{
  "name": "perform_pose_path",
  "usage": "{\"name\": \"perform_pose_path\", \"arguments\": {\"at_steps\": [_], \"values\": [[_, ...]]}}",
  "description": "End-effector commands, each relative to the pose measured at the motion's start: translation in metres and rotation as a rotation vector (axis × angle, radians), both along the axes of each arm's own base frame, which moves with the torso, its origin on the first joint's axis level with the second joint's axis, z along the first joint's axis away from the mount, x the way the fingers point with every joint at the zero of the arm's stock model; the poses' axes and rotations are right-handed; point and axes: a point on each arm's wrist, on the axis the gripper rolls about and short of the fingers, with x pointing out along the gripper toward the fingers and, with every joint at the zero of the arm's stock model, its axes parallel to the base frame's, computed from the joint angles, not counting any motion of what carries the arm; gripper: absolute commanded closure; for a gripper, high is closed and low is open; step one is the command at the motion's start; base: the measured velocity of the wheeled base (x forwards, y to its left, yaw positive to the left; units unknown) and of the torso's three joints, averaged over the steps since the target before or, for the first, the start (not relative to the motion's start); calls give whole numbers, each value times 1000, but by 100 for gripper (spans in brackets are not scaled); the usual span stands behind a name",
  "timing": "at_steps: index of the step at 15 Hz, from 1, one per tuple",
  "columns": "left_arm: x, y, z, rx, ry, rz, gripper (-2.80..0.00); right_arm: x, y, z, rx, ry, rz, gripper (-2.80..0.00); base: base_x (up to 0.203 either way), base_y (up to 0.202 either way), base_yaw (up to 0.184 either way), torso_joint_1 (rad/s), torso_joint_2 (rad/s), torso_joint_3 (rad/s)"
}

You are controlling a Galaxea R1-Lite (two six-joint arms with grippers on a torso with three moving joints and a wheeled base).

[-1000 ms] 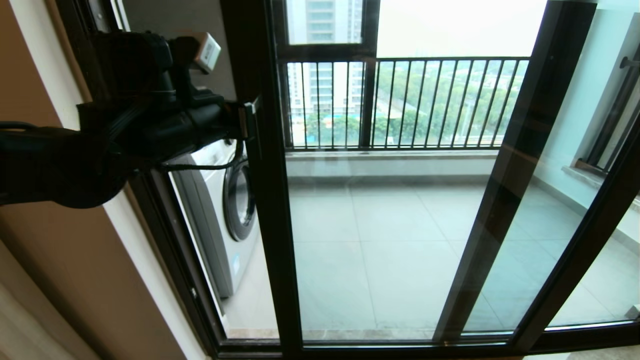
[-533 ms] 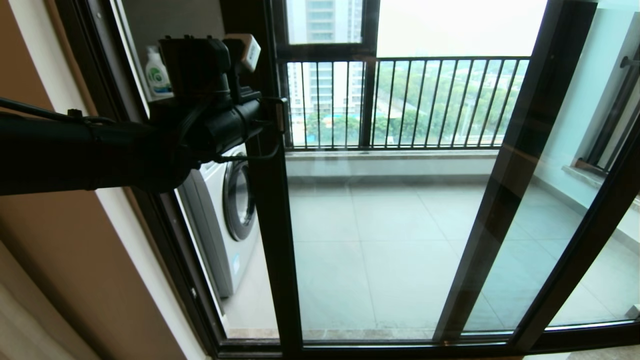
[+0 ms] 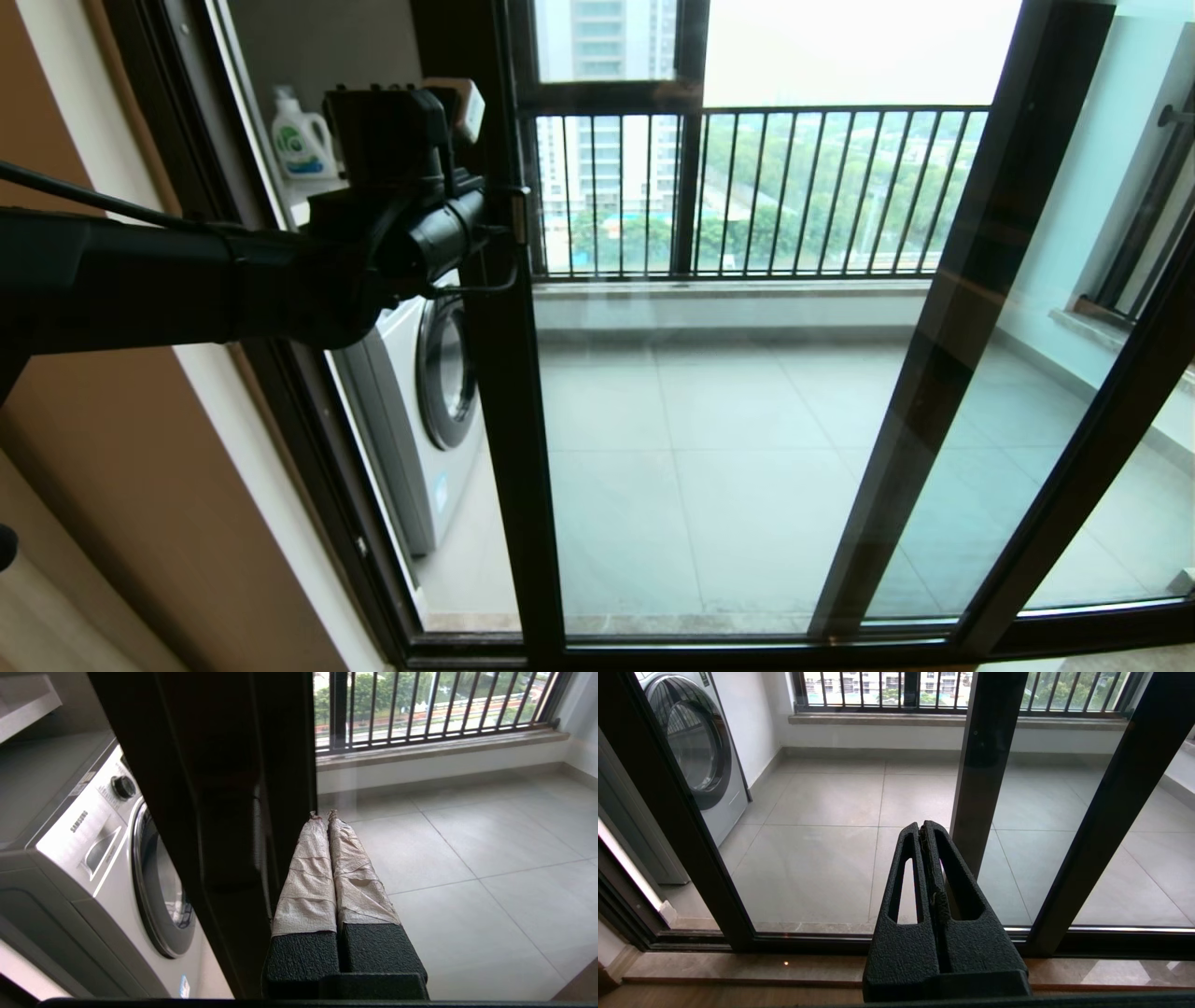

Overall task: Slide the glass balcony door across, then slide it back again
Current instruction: Close the slid door

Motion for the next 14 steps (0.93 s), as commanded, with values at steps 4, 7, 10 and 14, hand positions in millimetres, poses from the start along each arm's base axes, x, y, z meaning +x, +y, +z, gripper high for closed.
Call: {"name": "perform_pose_path", "arguments": {"at_steps": [4, 7, 10, 14], "values": [[13, 30, -10, 9, 25, 84, 0, 1, 0, -3, -1, 12, 1, 0, 0, 0, 0, 0, 0, 0], [14, 41, -6, 6, 17, 109, 0, 1, 0, -3, -1, 12, 0, 0, 0, 0, 0, 0, 0, 0], [11, 46, -6, 7, 22, 119, 0, 1, 0, -3, -1, 12, 1, 0, 0, 0, 0, 0, 0, 0], [5, 57, -12, 14, 41, 140, 0, 1, 0, -3, -1, 11, 1, 0, 0, 0, 0, 0, 0, 0]]}}
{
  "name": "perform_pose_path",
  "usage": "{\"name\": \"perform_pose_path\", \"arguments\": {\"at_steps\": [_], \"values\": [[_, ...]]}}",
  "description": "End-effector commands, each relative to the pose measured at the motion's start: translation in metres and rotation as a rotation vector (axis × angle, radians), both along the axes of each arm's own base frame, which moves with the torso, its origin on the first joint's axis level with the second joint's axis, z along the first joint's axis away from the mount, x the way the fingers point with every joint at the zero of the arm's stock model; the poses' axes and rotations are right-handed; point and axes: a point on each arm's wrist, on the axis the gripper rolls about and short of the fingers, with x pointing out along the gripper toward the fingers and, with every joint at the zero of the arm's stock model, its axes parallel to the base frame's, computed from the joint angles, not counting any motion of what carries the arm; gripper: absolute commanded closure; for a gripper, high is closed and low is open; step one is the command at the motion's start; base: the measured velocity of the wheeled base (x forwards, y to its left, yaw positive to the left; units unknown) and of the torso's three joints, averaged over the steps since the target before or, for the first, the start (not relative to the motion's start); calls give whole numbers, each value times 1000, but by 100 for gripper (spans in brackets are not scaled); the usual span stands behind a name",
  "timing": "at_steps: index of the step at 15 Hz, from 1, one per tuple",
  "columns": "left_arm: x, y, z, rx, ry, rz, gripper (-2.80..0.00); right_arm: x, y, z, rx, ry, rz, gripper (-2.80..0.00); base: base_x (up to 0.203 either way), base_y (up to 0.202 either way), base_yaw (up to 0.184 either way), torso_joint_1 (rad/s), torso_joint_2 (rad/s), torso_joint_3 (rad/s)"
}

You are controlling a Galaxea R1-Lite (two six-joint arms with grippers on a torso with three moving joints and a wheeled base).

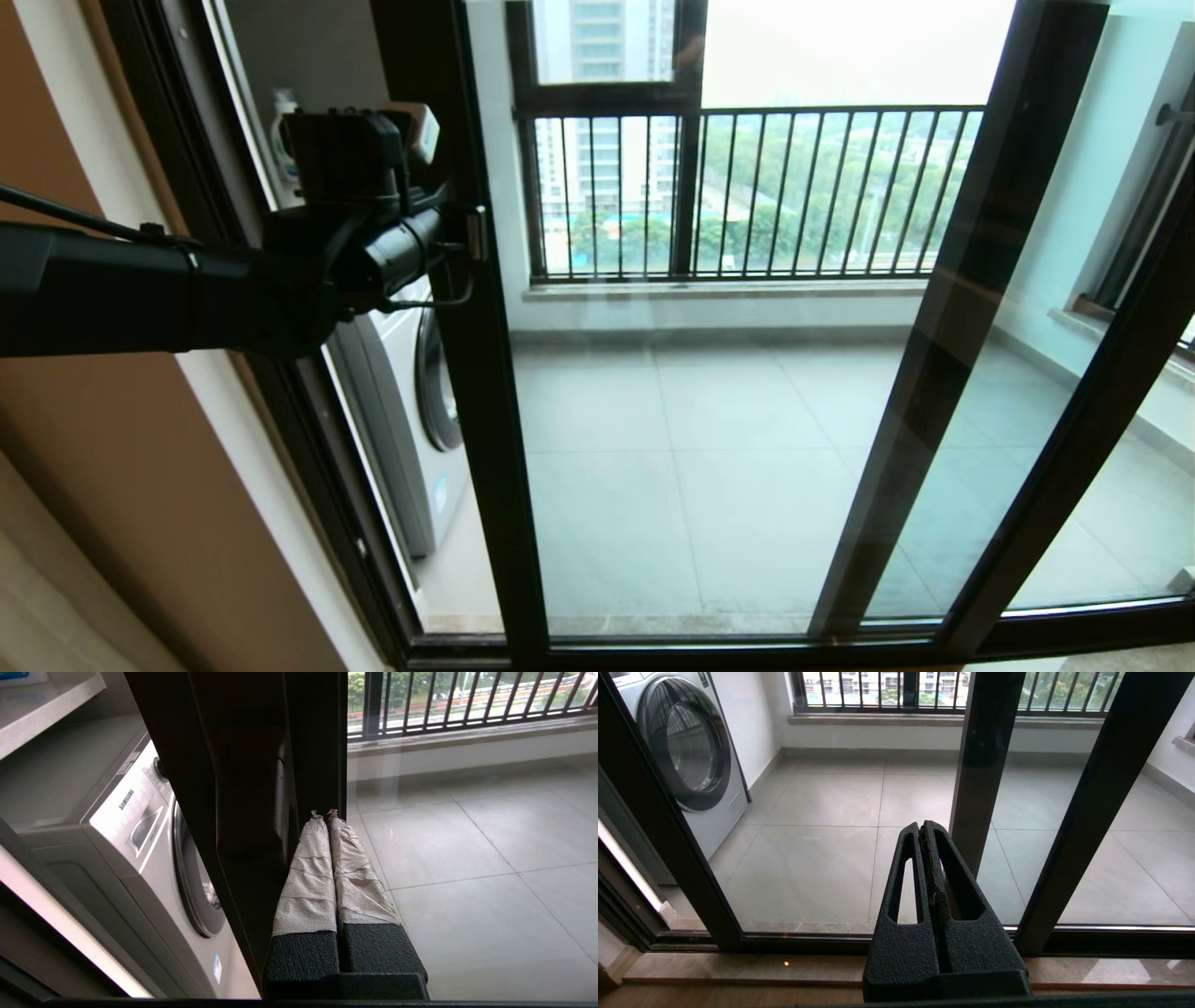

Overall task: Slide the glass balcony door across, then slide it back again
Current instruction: Close the slid door

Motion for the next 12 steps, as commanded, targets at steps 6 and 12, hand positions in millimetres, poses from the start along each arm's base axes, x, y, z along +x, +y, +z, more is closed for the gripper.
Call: {"name": "perform_pose_path", "arguments": {"at_steps": [6, 12], "values": [[-5, 24, 7, -12, -48, 47, 0, 1, 0, -3, -1, 13, 0, 0, 0, 0, 0, 0, 0, 0], [0, 50, 7, -9, -50, 112, 0, 1, 0, -3, -1, 12, 0, 0, 0, 0, 0, 0, 0, 0]]}}
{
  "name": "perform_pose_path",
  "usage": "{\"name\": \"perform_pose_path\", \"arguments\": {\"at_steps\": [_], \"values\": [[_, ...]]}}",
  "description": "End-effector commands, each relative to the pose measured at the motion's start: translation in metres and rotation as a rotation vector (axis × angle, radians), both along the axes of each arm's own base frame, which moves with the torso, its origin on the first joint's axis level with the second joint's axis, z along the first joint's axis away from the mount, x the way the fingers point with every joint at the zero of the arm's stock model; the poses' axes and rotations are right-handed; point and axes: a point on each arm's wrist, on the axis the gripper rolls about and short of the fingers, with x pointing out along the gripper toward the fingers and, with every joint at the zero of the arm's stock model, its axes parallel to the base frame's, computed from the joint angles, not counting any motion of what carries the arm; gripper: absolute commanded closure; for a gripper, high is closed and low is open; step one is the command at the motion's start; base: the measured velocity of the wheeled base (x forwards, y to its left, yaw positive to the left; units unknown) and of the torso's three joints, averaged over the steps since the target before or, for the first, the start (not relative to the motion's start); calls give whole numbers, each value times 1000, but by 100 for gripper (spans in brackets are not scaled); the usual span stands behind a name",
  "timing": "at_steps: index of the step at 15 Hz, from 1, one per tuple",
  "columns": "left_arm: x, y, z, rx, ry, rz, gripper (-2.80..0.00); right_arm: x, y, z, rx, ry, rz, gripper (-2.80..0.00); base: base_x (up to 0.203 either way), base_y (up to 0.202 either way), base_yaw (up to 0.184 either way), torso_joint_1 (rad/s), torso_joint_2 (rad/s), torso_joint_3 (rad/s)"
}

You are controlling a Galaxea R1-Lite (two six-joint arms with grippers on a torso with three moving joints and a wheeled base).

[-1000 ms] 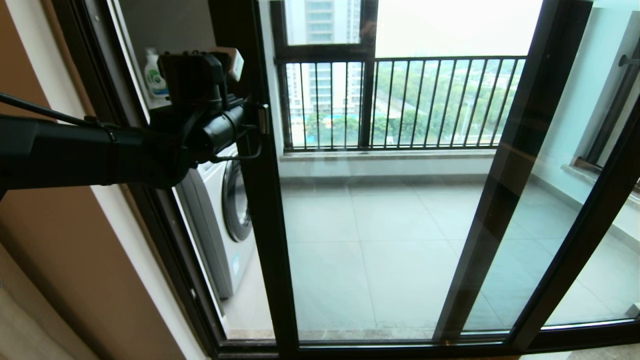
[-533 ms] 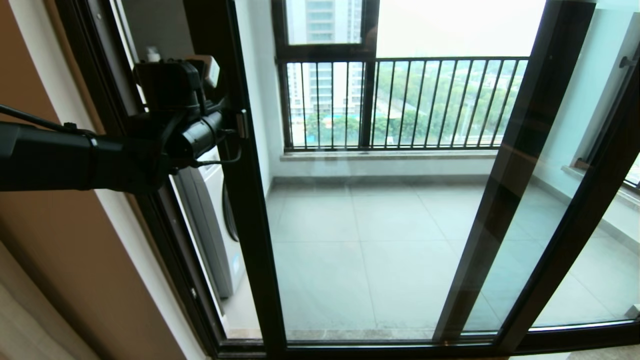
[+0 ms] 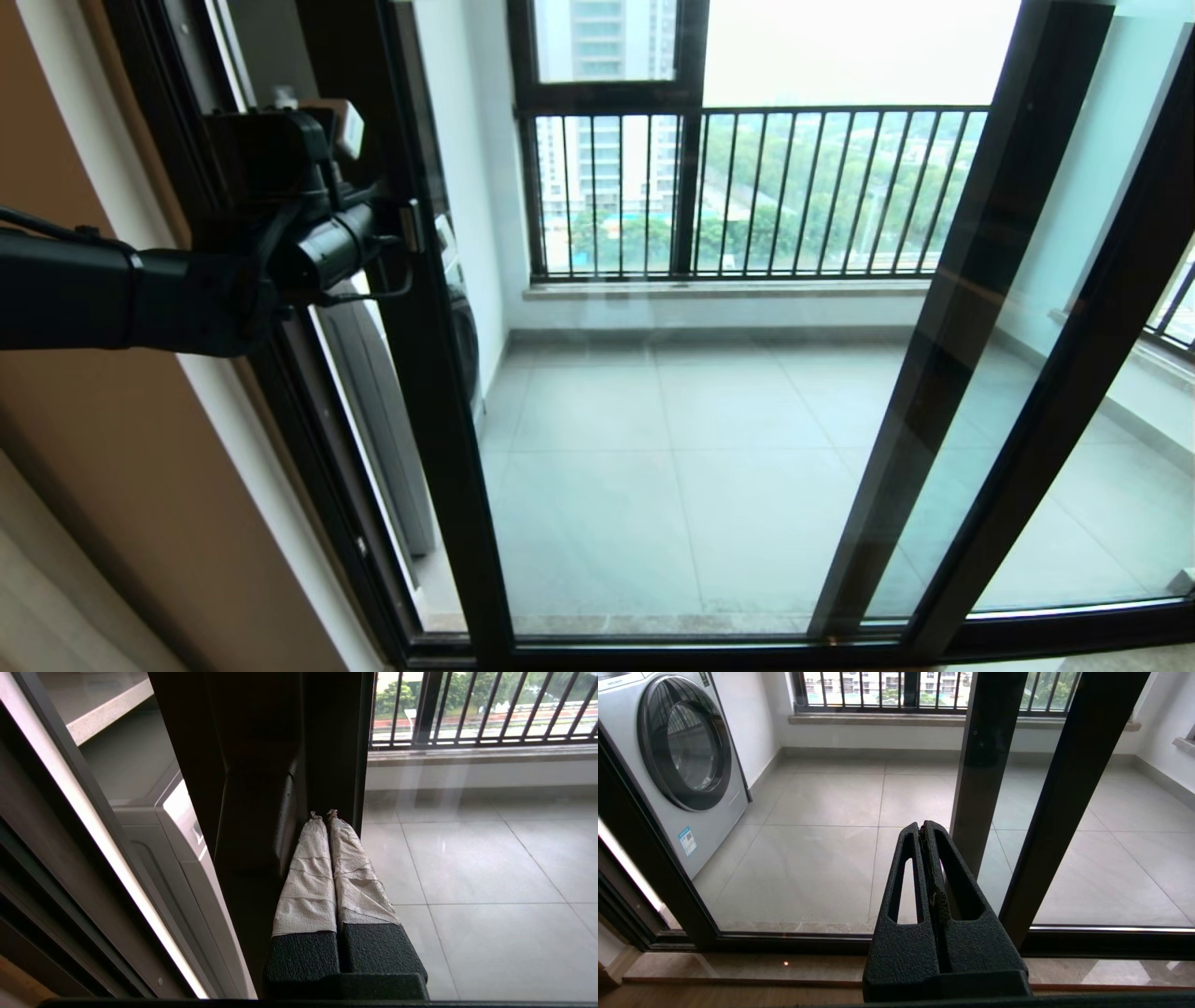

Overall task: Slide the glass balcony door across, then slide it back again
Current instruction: Close the slid door

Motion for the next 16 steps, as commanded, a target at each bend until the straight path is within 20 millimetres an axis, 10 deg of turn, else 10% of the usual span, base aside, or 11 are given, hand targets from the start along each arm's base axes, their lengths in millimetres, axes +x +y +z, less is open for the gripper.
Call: {"name": "perform_pose_path", "arguments": {"at_steps": [1, 16], "values": [[0, 13, 3, -1, -10, 31, 0, 1, 0, -3, -1, 14, 0, 0, 0, 0, 0, 0, 0, 0], [7, 71, -6, 2, 2, 147, 0, 1, 0, -3, -1, 13, 0, 0, 0, 0, 0, 0, 0, 0]]}}
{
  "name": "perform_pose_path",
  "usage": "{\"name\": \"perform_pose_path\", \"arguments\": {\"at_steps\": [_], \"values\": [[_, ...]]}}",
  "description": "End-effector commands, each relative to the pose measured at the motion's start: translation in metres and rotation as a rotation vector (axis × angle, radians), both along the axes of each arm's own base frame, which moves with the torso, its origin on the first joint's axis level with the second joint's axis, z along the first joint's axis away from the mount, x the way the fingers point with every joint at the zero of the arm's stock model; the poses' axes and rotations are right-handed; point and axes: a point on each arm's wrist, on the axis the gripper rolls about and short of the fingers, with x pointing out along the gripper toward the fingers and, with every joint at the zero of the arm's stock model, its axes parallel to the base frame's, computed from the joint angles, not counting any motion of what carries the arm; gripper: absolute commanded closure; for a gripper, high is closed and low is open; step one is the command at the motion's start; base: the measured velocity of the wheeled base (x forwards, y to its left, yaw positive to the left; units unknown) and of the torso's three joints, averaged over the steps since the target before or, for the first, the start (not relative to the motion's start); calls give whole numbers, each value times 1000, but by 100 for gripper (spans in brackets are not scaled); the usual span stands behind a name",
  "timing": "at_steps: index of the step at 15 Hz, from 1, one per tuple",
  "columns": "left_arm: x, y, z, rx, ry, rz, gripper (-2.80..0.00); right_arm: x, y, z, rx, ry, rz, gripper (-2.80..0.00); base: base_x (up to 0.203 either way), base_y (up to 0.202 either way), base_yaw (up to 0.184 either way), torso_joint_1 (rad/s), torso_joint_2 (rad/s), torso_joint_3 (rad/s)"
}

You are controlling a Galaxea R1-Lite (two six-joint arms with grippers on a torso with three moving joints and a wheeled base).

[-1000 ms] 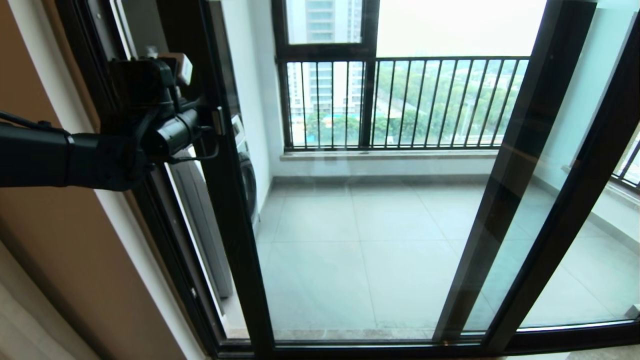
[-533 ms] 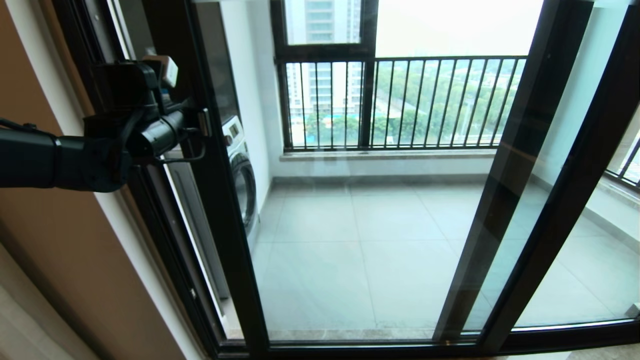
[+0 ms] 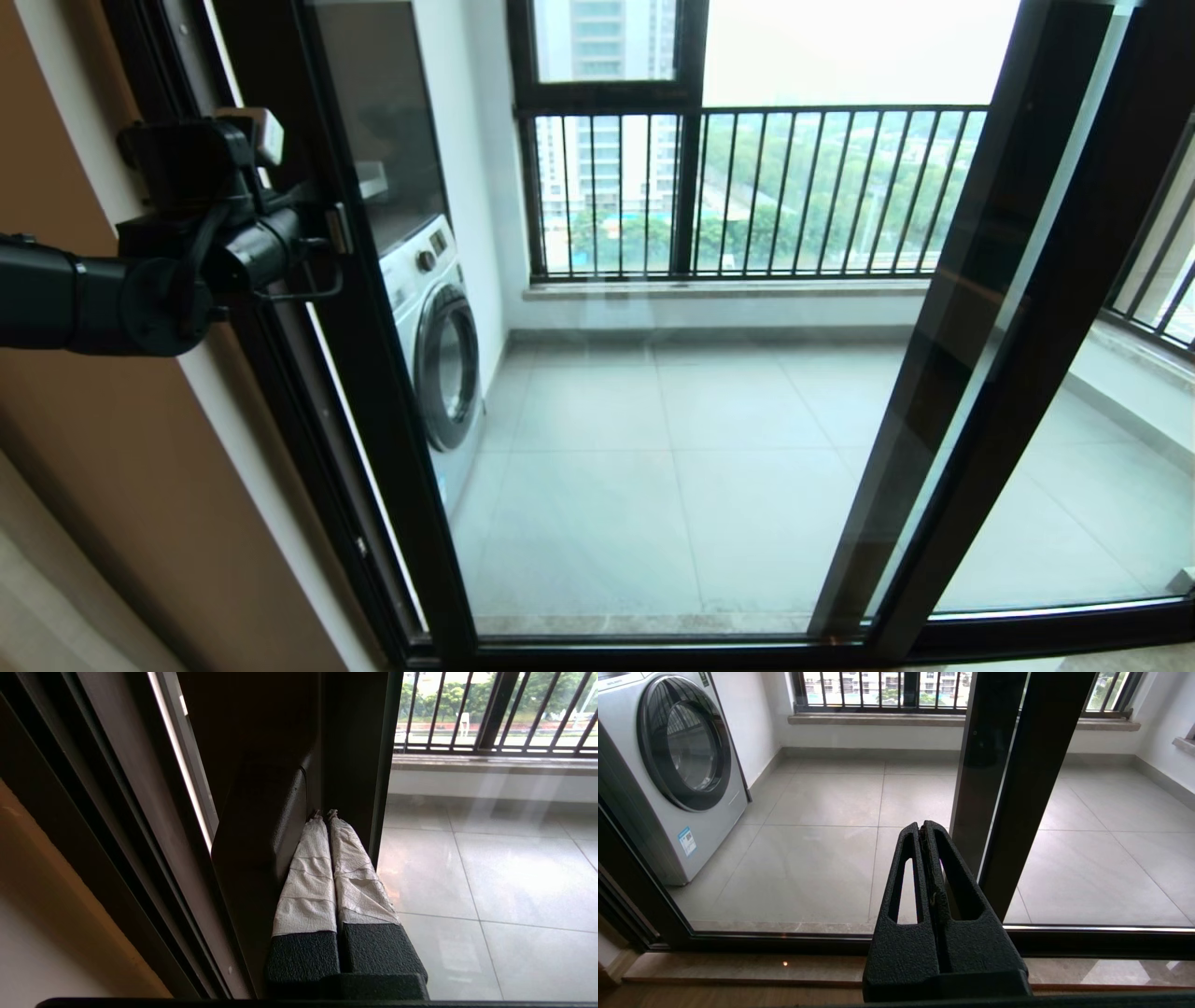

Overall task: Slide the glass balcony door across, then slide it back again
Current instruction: Close the slid door

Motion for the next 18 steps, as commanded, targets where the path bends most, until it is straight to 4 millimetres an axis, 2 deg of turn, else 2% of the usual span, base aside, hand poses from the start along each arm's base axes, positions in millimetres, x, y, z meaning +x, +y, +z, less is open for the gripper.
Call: {"name": "perform_pose_path", "arguments": {"at_steps": [1, 18], "values": [[0, 8, 0, 1, -6, -9, 0, 1, 0, -3, -1, 12, 1, 0, 0, 0, 0, 0, 0, 0], [3, 85, -12, 37, 26, 101, 0, 1, 0, -3, -1, 12, 1, 0, 0, 0, 0, 0, 0, 0]]}}
